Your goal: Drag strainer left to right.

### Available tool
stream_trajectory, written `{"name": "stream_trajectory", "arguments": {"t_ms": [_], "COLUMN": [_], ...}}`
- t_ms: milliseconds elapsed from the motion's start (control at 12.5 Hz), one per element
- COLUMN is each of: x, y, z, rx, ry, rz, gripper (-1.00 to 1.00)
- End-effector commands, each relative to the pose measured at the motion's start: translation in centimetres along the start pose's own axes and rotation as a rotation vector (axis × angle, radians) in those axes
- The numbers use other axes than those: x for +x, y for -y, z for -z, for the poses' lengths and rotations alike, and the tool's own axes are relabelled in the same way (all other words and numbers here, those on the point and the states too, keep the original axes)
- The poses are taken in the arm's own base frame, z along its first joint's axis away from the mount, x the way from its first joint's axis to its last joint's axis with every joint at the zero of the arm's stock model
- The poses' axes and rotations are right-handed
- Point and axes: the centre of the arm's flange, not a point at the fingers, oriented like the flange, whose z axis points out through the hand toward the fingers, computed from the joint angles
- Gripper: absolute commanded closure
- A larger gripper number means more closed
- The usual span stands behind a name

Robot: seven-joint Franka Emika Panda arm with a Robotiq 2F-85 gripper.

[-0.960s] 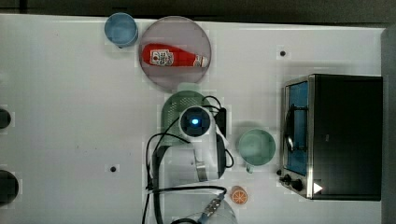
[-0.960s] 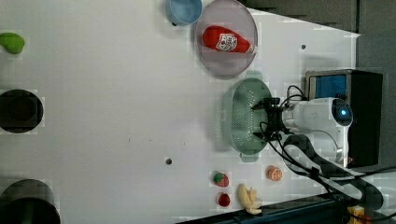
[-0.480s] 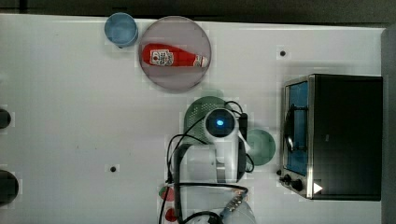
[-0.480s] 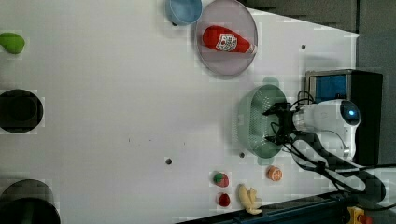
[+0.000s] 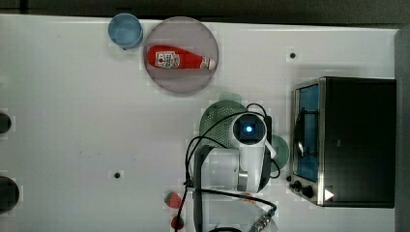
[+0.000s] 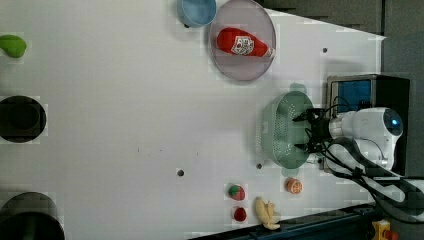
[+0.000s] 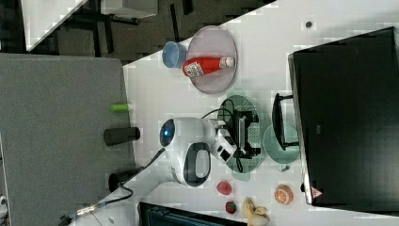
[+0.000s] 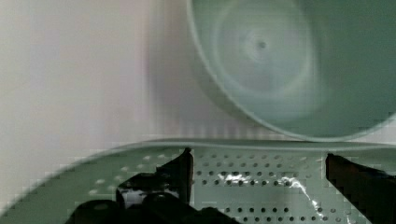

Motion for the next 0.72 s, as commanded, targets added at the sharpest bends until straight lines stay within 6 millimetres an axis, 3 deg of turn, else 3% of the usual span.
{"name": "stream_trajectory", "arguments": {"t_ms": [80, 320, 720], "x": [-2.8, -3.3, -3.0], "y": [1.9, 1.3, -2.8], "z": [7.5, 16.5, 31.7], "rx": [0.127, 0.155, 0.125], "ry": [-0.023, -0.033, 0.045], "rz": [0.359, 0.515, 0.579], "gripper": [-1.0, -1.0, -1.0]}}
